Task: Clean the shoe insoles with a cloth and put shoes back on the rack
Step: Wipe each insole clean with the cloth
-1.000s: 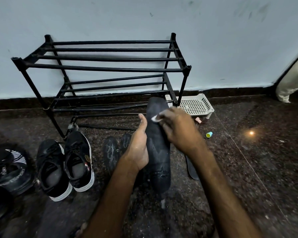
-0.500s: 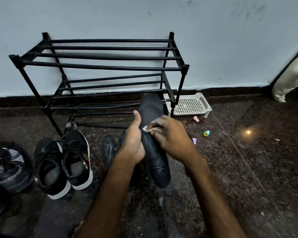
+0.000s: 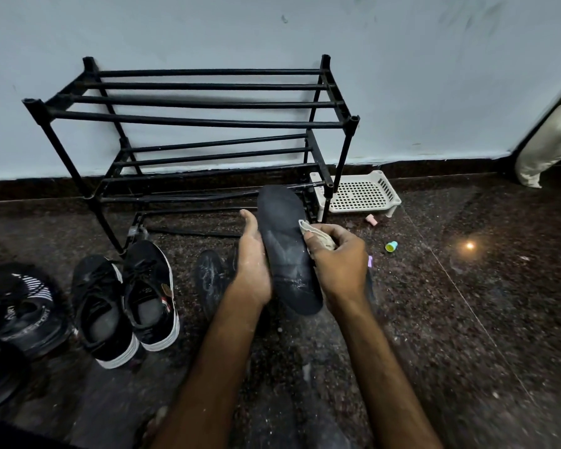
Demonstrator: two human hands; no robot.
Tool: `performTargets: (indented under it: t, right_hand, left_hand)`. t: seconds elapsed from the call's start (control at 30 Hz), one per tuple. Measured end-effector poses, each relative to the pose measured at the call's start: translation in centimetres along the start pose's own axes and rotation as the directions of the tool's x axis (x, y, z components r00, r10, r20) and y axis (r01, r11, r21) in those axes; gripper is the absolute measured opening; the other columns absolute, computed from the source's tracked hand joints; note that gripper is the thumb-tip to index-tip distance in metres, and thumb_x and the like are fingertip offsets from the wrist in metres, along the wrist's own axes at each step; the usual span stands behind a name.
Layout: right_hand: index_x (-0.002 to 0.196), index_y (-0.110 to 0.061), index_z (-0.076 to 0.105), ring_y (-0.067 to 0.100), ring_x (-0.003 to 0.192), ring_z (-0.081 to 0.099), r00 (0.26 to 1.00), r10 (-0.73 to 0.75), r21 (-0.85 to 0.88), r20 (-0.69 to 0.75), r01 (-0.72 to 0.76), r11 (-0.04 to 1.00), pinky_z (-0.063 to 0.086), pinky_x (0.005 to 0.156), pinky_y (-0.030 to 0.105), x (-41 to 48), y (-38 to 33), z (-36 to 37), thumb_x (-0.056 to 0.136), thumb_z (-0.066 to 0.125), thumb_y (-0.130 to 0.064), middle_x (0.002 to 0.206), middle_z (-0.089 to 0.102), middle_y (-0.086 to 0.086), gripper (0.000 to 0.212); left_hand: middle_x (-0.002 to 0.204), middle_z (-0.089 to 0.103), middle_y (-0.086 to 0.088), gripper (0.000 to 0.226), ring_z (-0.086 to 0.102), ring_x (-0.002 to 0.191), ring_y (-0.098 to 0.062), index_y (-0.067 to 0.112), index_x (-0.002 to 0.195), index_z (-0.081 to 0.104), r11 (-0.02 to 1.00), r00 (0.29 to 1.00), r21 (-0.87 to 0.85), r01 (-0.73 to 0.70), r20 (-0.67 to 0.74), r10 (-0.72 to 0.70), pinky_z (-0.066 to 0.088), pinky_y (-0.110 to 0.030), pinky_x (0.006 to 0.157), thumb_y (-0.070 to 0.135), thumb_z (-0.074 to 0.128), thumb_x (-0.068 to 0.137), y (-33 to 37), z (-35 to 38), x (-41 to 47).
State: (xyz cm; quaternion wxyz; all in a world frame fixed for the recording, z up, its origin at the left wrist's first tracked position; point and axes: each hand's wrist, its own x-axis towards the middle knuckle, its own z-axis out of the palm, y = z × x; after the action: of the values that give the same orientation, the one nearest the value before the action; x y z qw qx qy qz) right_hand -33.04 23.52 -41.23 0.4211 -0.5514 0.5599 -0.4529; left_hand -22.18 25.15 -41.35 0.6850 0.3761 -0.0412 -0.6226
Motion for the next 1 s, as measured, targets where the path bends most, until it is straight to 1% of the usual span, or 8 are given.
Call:
performTargets:
  t: [0.07, 0.23, 0.3, 0.43, 0.6, 0.77, 0.9, 1.0]
  right_hand:
    - [0.095, -0.019, 0.074, 0.011, 0.075, 0.068, 0.994, -0.104, -0.192, -0.028, 0.097, 0.977, 0.056, 0.07, 0.027, -0.3, -0.3, 0.4, 0.086, 0.073, -0.027, 0.082, 0.073, -0.005, 0.012]
    - [0.108, -0.02, 0.072, 0.017, 0.106, 0.044, 0.93, -0.302, -0.659, 0.207, 0.361, 0.659, 0.04, 0.089, 0.026, -1.7, -0.7, 0.5, 0.091, 0.067, -0.026, 0.118, 0.055, -0.001, 0.019]
    - [0.104, -0.018, 0.073, 0.017, 0.104, 0.045, 0.915, -0.293, -0.663, 0.278, 0.404, 0.631, 0.043, 0.087, 0.028, -1.7, -1.2, -0.1, 0.09, 0.067, -0.027, 0.115, 0.054, 0.0, 0.018]
    - [0.092, -0.018, 0.075, 0.011, 0.087, 0.064, 0.868, -0.183, -0.441, 0.462, 0.404, 0.802, 0.051, 0.081, 0.026, -1.6, -2.1, -0.8, 0.085, 0.074, -0.021, 0.095, 0.071, -0.004, 0.008]
    - [0.095, -0.014, 0.073, 0.013, 0.085, 0.062, 0.855, -0.344, -0.431, 0.388, 0.499, 0.752, 0.051, 0.08, 0.03, -1.3, -2.3, 1.4, 0.087, 0.07, -0.014, 0.094, 0.068, -0.001, 0.008]
    - [0.093, -0.019, 0.072, 0.016, 0.086, 0.067, 0.912, -0.169, -0.525, 0.373, 0.358, 0.772, 0.052, 0.079, 0.025, -1.4, -1.9, 0.2, 0.086, 0.072, -0.021, 0.092, 0.073, 0.0, 0.007]
    - [0.098, -0.015, 0.075, 0.01, 0.086, 0.064, 0.886, -0.294, -0.401, 0.359, 0.431, 0.808, 0.046, 0.078, 0.013, -1.5, -3.5, 1.5, 0.087, 0.071, -0.013, 0.096, 0.072, -0.001, 0.012]
    - [0.101, -0.015, 0.072, 0.014, 0.09, 0.062, 0.911, -0.291, -0.514, 0.291, 0.405, 0.756, 0.041, 0.076, 0.018, 0.1, -3.5, 1.7, 0.09, 0.068, -0.014, 0.102, 0.067, 0.001, 0.012]
  left_hand:
    - [0.137, 0.056, -0.021, 0.094, 0.055, 0.126, -0.032, -0.002, 0.135, 0.054, 0.997, 0.995, -0.027, 0.071, 0.076, -0.068, 0.039, -0.044, 0.111, 0.077, 0.033, 0.088, -0.8, 0.1, -0.7]
    - [0.126, 0.064, -0.013, 0.097, 0.069, 0.103, -0.023, 0.005, 0.138, 0.05, 0.995, 0.988, -0.018, 0.097, 0.121, -0.094, 0.056, -0.034, 0.08, 0.081, 0.021, 0.087, -1.0, -0.2, -0.7]
    - [0.135, 0.058, -0.017, 0.097, 0.062, 0.116, -0.026, 0.007, 0.143, 0.045, 0.997, 0.993, -0.03, 0.066, 0.096, -0.063, 0.05, -0.039, 0.091, 0.082, 0.02, 0.086, -0.7, -0.4, -0.5]
    - [0.14, 0.054, -0.021, 0.099, 0.048, 0.132, -0.035, 0.003, 0.14, 0.044, 0.99, 0.996, -0.133, 0.044, 0.086, -0.033, 0.042, -0.049, 0.1, 0.082, 0.021, 0.085, -0.5, -0.5, -0.1]
    - [0.14, 0.053, -0.022, 0.112, 0.048, 0.133, -0.031, 0.001, 0.138, 0.052, 0.996, 0.987, -0.047, 0.077, 0.143, -0.069, 0.029, -0.043, 0.118, 0.09, 0.022, 0.077, -0.4, -0.8, 0.1]
    - [0.127, 0.064, -0.018, 0.092, 0.054, 0.126, -0.031, 0.002, 0.121, 0.062, 0.996, 0.996, -0.089, 0.027, 0.085, -0.019, 0.036, -0.043, 0.112, 0.078, 0.022, 0.089, -1.3, -0.9, 0.3]
    - [0.139, 0.052, -0.027, 0.094, 0.051, 0.131, -0.033, -0.001, 0.131, 0.058, 0.999, 0.992, -0.034, -0.009, 0.128, 0.013, 0.029, -0.045, 0.118, 0.078, 0.036, 0.087, -1.8, -0.8, 0.2]
    - [0.116, 0.07, -0.018, 0.08, 0.066, 0.109, -0.028, 0.002, 0.104, 0.075, 0.997, 0.994, -0.072, -0.023, 0.106, 0.03, 0.043, -0.04, 0.106, 0.069, 0.033, 0.093, -1.9, -1.1, 0.1]
